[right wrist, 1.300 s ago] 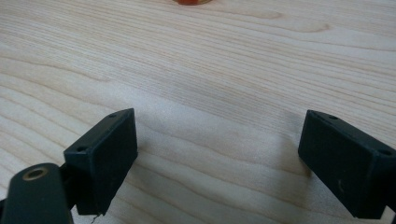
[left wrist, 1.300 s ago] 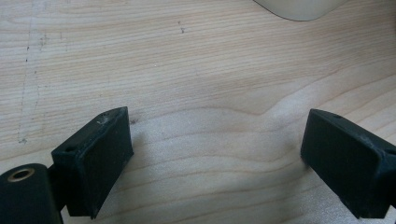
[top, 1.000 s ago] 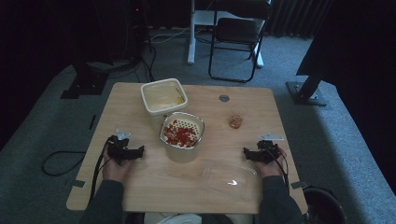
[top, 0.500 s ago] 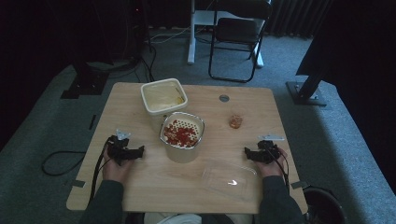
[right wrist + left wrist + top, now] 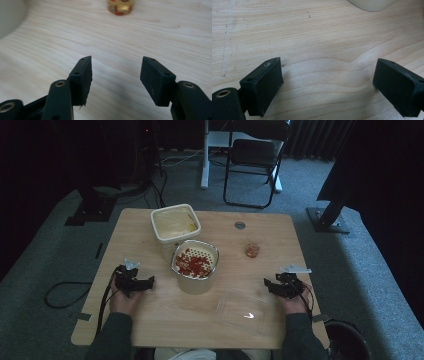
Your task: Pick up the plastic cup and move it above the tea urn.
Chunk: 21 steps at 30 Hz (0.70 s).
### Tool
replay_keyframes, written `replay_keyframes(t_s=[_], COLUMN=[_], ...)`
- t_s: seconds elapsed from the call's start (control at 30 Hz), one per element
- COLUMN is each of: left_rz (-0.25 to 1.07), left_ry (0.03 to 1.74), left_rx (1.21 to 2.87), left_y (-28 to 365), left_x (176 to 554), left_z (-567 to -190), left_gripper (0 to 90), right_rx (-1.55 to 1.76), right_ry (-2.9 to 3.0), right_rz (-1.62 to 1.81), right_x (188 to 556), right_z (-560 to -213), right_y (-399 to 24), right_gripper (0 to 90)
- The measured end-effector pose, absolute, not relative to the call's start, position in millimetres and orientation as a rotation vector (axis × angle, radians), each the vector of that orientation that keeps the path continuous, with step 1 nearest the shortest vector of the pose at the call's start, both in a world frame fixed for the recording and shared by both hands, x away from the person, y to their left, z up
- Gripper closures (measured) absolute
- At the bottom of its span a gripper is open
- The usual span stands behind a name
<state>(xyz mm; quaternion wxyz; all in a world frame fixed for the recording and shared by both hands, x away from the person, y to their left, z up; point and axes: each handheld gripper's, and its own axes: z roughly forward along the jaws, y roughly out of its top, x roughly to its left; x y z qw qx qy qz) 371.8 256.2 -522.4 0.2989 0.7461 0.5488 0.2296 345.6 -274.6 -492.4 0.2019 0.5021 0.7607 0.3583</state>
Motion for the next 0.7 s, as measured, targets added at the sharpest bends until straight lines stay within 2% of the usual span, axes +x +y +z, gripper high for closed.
replay_keyframes(t_s=[0.2,0.37,0.63,0.7], left_rz=[0.610,0.610,0.609,0.610], left_ry=[1.458,1.458,1.458,1.458], left_rx=[1.982,1.982,1.982,1.982], left_y=[256,256,256,256], left_x=[372,372,372,372], left_z=[-522,-522,-522,-522], left_gripper=[9.3,9.3,9.3,9.3], right_rx=[1.347,1.239,1.146,1.126], right_ry=[2.153,2.214,2.305,2.356], right_rz=[1.088,1.166,1.195,1.151], right_x=[328,305,292,296], right_z=[-477,-463,-465,-471], right_y=[-273,-262,-248,-242], right_gripper=[42.3,37.0,34.8,37.6])
